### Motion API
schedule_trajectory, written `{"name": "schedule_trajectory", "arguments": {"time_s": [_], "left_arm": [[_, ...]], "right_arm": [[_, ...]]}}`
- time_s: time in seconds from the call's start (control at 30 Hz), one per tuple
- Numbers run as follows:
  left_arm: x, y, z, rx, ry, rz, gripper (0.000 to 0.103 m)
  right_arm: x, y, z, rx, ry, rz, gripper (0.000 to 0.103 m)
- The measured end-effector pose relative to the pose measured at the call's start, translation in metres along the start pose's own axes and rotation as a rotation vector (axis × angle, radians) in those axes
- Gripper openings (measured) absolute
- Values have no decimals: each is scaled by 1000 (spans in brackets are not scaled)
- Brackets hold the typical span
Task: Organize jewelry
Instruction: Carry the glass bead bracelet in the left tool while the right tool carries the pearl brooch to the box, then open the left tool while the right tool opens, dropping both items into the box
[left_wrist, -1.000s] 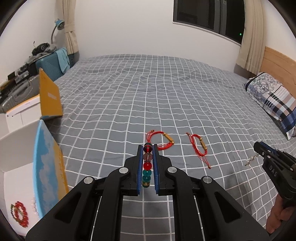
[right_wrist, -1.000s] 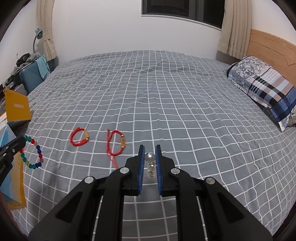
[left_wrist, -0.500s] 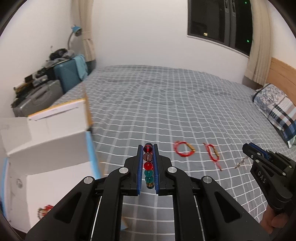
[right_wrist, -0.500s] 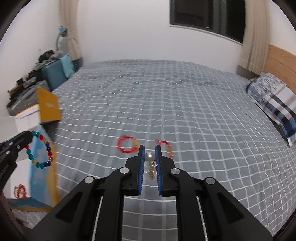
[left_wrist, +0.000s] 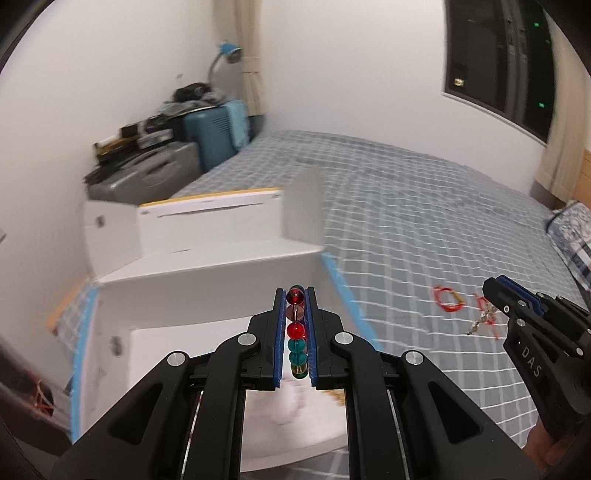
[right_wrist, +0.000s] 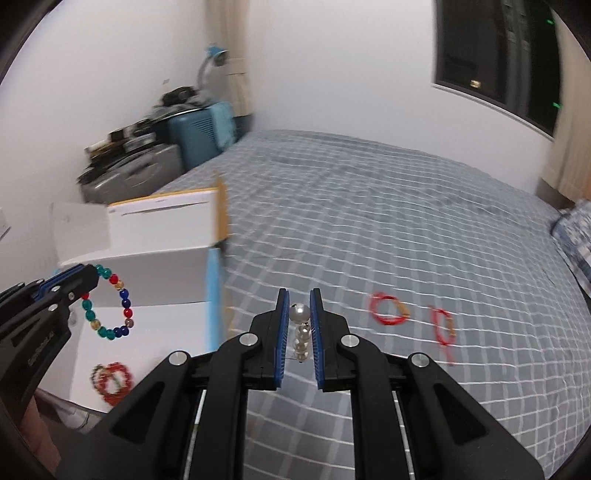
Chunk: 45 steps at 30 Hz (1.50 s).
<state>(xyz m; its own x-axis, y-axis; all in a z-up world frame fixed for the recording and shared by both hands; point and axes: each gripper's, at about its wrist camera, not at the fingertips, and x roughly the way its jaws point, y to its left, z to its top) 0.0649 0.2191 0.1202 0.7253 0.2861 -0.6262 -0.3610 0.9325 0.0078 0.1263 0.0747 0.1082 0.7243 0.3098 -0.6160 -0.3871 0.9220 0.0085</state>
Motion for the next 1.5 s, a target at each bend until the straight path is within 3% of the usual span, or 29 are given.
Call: {"name": "schedule_trajectory", "arguments": {"time_s": [0.2,0.47,0.67,1.2,1.23,1.3,1.37,1.4,1.5], "left_arm": [[11,62,-14,-57,66,82,9],[44,122,-40,-123,210,148,9],[68,134,-56,-99,316,174,9],[83,139,-66,-113,352,179,12],[83,140,-66,-117,351,181,14],[81,140,-64,-120,348,185,33],[77,143,-63,-132,331,190,54],[75,144,-62,-140,322,190,62],[67,145,-60,-150,294,207,76]], "right_arm": [[17,69,-5,-76,42,82,10],[58,124,-22,-92,203,127,10],[89,133,-37,-81,328,94,10],[105,141,-46,-77,363,109,11],[105,141,-46,-72,368,110,11],[105,140,-46,-69,373,118,14],[103,140,-44,-64,370,131,37],[101,139,-44,-57,364,141,42],[94,138,-41,-51,347,151,61]]}}
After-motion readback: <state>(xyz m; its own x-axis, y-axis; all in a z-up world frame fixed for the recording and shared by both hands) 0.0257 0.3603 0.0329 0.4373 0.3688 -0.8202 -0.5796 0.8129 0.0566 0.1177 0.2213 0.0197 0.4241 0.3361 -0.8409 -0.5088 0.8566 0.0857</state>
